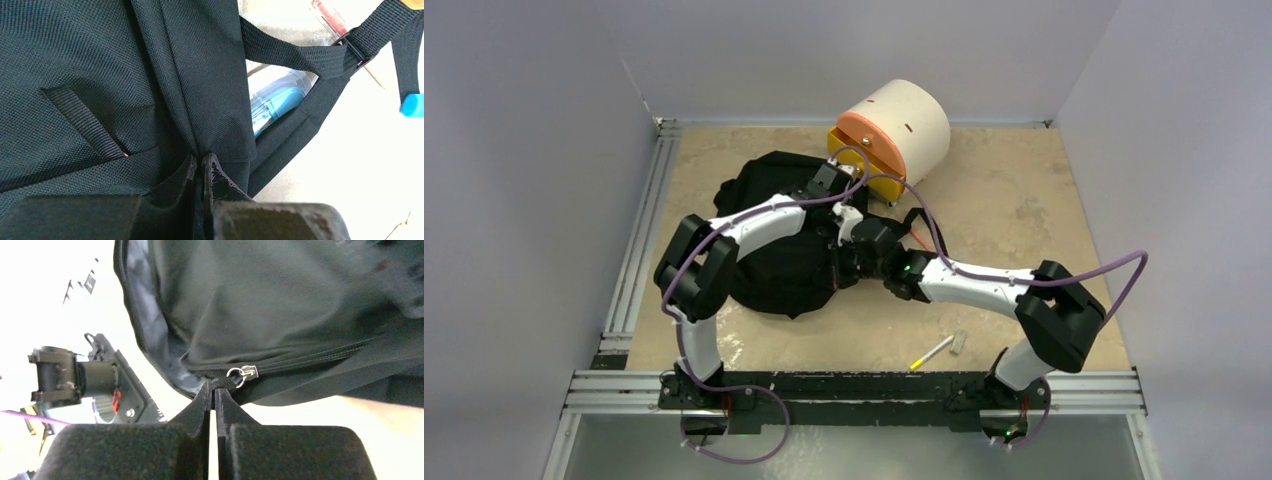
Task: Pack the student bag
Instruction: Zip the student bag at the center of the board.
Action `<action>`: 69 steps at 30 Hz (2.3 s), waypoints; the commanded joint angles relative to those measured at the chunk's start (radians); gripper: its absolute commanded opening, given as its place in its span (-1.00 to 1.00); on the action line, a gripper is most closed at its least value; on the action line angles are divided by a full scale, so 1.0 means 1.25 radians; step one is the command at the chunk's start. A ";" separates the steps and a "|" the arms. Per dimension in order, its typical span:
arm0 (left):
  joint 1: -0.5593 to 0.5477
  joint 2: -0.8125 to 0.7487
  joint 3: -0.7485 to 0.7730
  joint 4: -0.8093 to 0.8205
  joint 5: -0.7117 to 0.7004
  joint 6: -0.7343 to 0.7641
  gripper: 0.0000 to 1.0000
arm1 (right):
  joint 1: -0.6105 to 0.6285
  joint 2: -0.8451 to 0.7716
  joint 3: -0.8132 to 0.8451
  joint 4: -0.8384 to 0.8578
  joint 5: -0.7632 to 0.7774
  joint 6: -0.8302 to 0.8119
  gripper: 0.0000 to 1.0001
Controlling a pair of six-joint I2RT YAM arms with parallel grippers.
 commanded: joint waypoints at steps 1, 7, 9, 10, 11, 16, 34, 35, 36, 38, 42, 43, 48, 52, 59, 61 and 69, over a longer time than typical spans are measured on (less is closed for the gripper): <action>-0.003 0.020 0.036 0.072 0.022 -0.002 -1.00 | 0.084 -0.018 0.034 0.140 -0.033 -0.007 -1.00; -0.003 -0.012 0.017 0.068 0.038 -0.013 -0.95 | 0.103 -0.055 -0.035 0.218 0.031 0.020 -1.00; -0.002 -0.042 -0.006 0.085 0.050 -0.012 -0.78 | 0.103 -0.078 -0.057 0.215 0.046 0.031 -1.00; -0.002 -0.057 -0.016 0.090 0.052 -0.011 -0.71 | 0.103 -0.088 -0.066 0.211 0.061 0.035 -0.91; -0.002 -0.071 -0.023 0.092 0.054 -0.010 -0.65 | 0.103 -0.100 -0.072 0.206 0.079 0.039 -0.83; 0.001 -0.136 -0.046 0.077 0.049 -0.022 -0.39 | 0.103 -0.182 -0.104 0.182 0.182 0.059 -0.45; 0.003 -0.493 -0.223 -0.086 0.062 -0.034 -0.17 | -0.051 -0.245 -0.146 -0.006 0.280 0.240 0.05; 0.003 -0.535 -0.260 -0.088 0.077 -0.032 -0.17 | -0.053 -0.236 -0.138 -0.007 0.265 0.241 0.12; 0.003 -0.565 -0.285 -0.096 0.091 -0.033 -0.17 | -0.054 -0.225 -0.130 -0.010 0.247 0.240 0.21; 0.003 -0.618 -0.324 -0.122 0.106 -0.045 -0.17 | -0.054 -0.203 -0.118 -0.012 0.209 0.244 0.31; 0.002 -0.687 -0.376 -0.184 0.118 -0.077 -0.17 | -0.054 -0.162 -0.111 -0.009 0.153 0.254 0.36; 0.000 -0.699 -0.388 -0.193 0.123 -0.085 -0.17 | -0.053 -0.152 -0.112 -0.006 0.148 0.256 0.37; -0.027 -0.728 -0.437 -0.208 0.125 -0.120 -0.19 | -0.054 -0.091 -0.104 0.021 0.110 0.256 0.36; -0.097 -0.721 -0.463 -0.224 0.082 -0.169 -0.23 | -0.053 -0.052 -0.100 0.062 0.098 0.257 0.24; -0.145 -0.715 -0.506 -0.228 0.018 -0.262 -0.30 | -0.053 -0.059 -0.138 0.087 0.096 0.266 0.22; -0.144 -0.719 -0.510 -0.214 0.026 -0.270 -0.30 | -0.053 -0.060 -0.140 0.088 0.093 0.267 0.22; -0.143 -0.721 -0.390 -0.185 -0.005 -0.206 -0.29 | -0.054 -0.062 -0.133 0.080 0.088 0.255 0.23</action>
